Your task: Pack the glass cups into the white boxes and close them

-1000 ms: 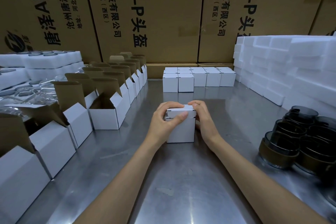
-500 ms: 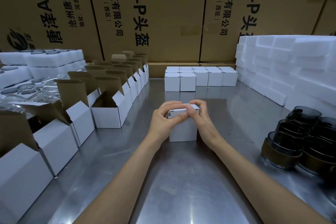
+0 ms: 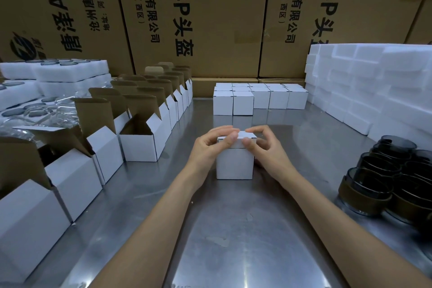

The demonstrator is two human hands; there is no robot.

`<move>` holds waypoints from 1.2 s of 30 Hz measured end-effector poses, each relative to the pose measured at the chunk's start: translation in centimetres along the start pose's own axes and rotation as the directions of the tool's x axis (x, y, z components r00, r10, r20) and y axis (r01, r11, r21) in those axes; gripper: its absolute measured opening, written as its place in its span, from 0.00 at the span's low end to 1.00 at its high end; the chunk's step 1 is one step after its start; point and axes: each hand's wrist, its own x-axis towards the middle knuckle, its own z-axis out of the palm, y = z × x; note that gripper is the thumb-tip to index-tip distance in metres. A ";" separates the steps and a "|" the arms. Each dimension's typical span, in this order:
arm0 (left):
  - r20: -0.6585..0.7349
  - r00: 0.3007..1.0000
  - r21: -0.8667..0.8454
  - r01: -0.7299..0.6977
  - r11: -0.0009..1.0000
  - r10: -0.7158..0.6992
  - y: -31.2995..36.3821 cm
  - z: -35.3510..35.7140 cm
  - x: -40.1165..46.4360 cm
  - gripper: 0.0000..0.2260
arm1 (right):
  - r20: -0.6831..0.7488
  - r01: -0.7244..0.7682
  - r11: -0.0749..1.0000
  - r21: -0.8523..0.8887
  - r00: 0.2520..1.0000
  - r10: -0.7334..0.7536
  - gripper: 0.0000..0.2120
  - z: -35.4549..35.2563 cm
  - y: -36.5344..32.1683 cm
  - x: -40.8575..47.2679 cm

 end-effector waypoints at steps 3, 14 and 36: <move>-0.019 1.000 -0.007 0.007 1.000 -0.007 0.0 0.1 0.0 0.11 | 0.001 0.007 1.000 0.016 1.000 -0.007 0.23 -0.1 0.1 0.0; 0.074 0.997 0.221 0.019 0.975 -0.036 -0.4 -1.2 -0.3 0.28 | -0.061 0.055 0.890 -0.452 0.994 -0.092 0.19 -0.5 -0.7 -0.3; -0.358 0.933 0.524 0.166 0.835 0.040 -2.0 3.9 -1.9 0.47 | -0.078 0.062 0.845 -0.531 0.990 -0.122 0.13 1.1 -0.6 0.0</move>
